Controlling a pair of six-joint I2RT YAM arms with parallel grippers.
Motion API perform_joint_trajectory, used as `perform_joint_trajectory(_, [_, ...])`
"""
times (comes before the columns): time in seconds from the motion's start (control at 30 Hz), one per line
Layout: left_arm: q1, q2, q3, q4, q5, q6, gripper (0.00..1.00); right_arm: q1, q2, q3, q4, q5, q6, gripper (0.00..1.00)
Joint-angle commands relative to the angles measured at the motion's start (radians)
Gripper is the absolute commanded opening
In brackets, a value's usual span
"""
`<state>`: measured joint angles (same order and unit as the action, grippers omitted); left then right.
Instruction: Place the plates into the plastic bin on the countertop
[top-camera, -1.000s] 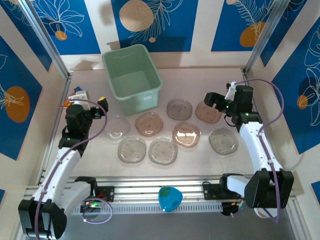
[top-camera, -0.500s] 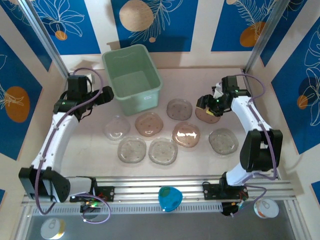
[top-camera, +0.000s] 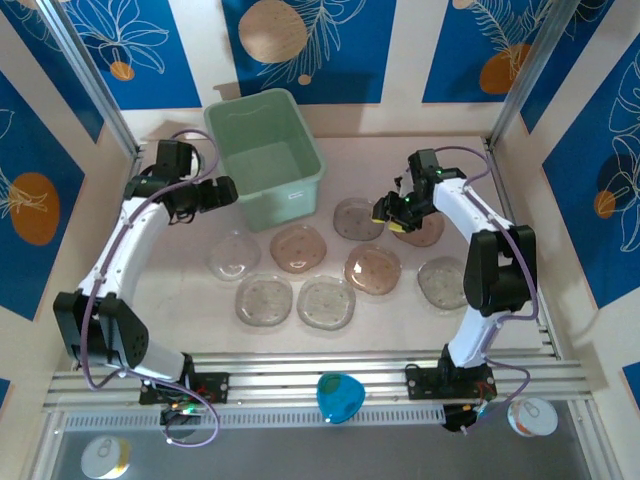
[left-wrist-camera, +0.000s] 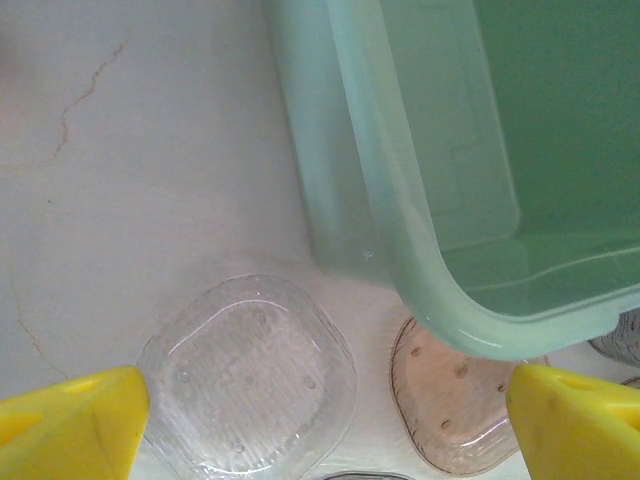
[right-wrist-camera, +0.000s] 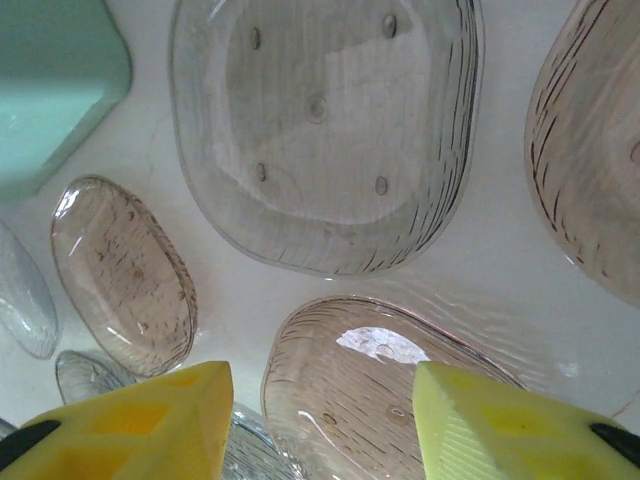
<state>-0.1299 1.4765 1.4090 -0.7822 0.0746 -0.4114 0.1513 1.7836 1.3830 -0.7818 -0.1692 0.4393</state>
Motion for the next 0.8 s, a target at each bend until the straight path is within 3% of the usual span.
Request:
perform_joint_trajectory(0.0, [-0.017,0.031,0.056,-0.038,0.003,-0.006,0.92,0.001,-0.012,-0.027,0.024,0.052,0.072,0.5])
perform_joint_trajectory(0.37, [-0.038,0.073,0.096,-0.023,0.006,-0.021,0.92,0.033,0.023,-0.08,0.102,0.105,0.13,0.49])
perform_joint_trajectory(0.77, [-0.04,-0.008,0.047,-0.051,-0.024,-0.015,0.94,0.055,0.092,-0.083,0.122,0.203,0.17,0.46])
